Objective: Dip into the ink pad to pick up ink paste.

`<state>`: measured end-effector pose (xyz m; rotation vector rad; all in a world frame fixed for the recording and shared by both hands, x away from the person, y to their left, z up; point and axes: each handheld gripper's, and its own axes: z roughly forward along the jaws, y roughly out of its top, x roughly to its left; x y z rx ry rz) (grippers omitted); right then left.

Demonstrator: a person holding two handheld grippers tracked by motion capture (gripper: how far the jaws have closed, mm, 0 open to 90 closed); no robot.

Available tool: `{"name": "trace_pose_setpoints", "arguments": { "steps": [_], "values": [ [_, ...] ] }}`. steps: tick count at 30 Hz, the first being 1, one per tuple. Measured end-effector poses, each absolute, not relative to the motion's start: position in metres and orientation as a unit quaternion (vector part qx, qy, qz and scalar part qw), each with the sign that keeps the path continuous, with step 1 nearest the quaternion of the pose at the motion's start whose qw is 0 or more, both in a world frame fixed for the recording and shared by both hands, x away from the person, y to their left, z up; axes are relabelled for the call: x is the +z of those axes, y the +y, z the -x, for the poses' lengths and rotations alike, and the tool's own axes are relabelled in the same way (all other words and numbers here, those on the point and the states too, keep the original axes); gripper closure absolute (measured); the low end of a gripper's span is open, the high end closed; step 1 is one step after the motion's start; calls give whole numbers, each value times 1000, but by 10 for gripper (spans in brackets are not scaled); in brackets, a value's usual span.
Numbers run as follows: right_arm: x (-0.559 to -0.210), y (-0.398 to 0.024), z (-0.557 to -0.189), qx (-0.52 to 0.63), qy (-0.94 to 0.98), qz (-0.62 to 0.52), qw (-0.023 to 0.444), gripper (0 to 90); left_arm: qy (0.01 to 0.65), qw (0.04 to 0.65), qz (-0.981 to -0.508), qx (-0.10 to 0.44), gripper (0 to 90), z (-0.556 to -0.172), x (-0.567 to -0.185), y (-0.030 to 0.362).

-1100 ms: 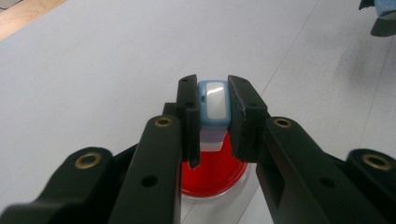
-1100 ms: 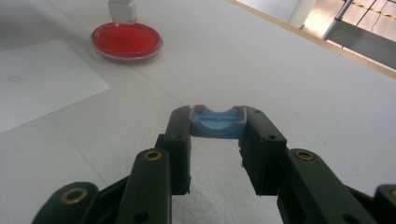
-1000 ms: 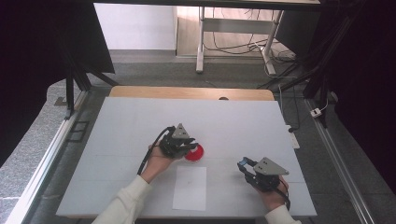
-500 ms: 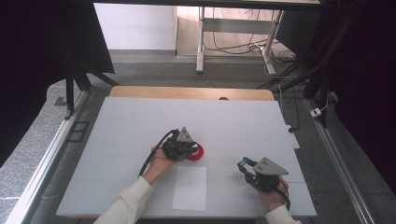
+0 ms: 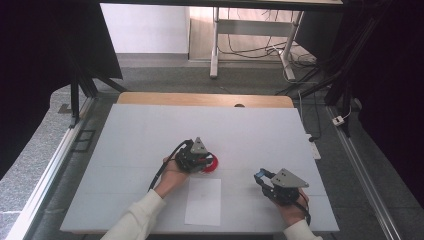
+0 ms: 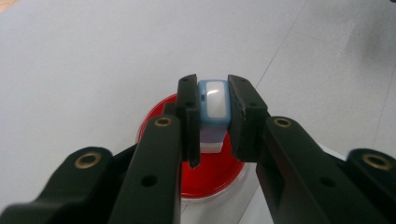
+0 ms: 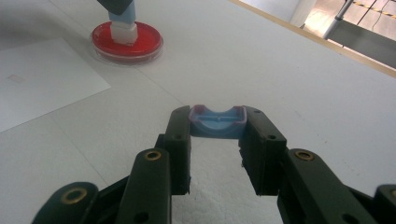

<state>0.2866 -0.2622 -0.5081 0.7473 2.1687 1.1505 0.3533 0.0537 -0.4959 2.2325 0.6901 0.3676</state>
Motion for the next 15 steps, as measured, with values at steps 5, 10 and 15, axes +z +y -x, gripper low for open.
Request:
{"name": "trace_pose_setpoints", "arguments": {
  "steps": [5, 10, 15],
  "values": [
    [-508, -262, -286, 432, 810, -279, 283, 647, 273, 377, -873, 142, 757, -354, -498, 53],
    [-508, -262, -286, 433, 809, -279, 282, 647, 278, 383, -871, 135, 758, -356, -500, 54],
    [-508, -262, -286, 431, 810, -280, 283, 647, 276, 381, -871, 144, 758, -354, -501, 52]
  ]
}}
